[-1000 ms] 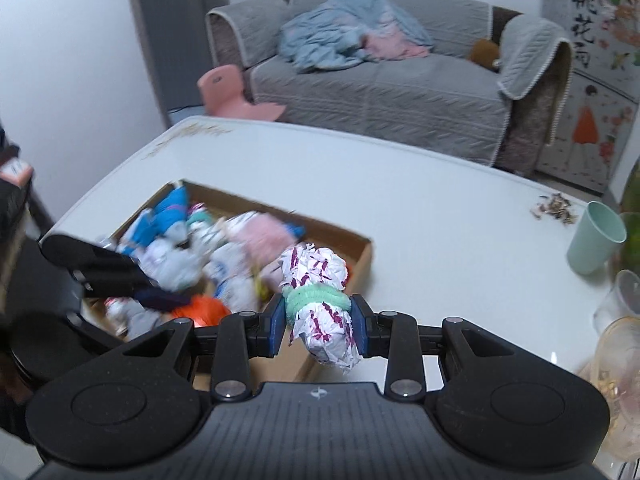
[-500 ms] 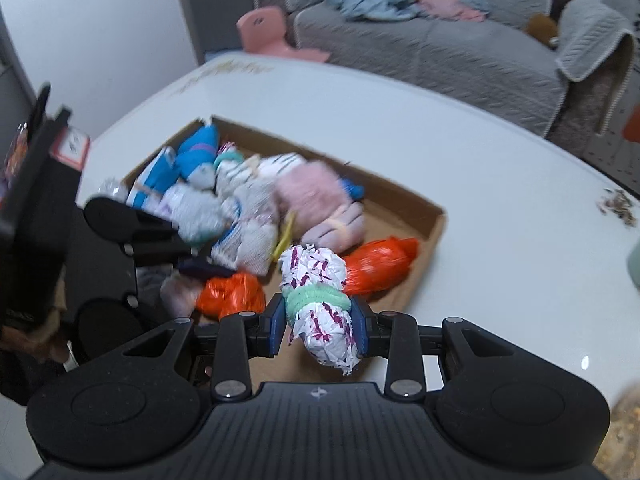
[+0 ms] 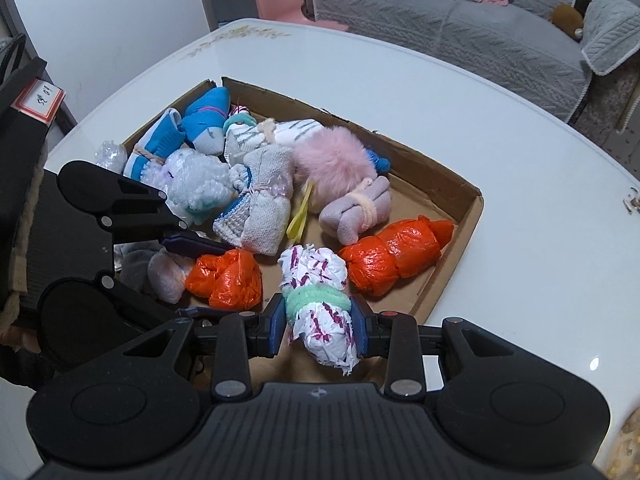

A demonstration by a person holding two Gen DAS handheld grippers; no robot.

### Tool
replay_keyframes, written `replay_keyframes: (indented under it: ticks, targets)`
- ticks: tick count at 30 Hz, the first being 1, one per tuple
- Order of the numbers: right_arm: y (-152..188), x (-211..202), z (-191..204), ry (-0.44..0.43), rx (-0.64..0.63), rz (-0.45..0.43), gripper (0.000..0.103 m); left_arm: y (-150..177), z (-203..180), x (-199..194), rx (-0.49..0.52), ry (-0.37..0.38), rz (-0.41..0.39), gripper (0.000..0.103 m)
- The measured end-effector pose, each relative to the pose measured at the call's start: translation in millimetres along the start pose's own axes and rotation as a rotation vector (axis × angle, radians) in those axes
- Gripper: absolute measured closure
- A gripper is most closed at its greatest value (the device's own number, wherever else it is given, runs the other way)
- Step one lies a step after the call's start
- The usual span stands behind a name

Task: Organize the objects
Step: 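Lower both items into the tray and open both grippers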

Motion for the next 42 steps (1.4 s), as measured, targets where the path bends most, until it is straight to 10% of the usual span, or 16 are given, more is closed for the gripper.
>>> replay_keyframes:
  ticks: [20, 31, 42]
  targets:
    - [-1, 23, -2, 0.02, -0.011, 0.063, 0.072, -4, 7, 6, -0.074, 0.015, 0.033, 0.036]
    - [-2, 26, -2, 0.031, -0.005, 0.078, 0.065, -7, 8, 7, -0.155, 0.066, 0.058, 0.001]
    - [-4, 15, -7, 0.038, 0.029, 0.047, 0.055, -10, 2, -3, -0.178, 0.066, 0.113, 0.001]
Point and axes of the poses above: each gripper's, at about its wrist camera, not at the fingertips, and x roughly the way its jaws point, z to its left, y to its underside, the point moved 2 cm from there along x, roughly the way its jaws point, and after that the axes turned 3 degrees about z, right-handed, at the moved point
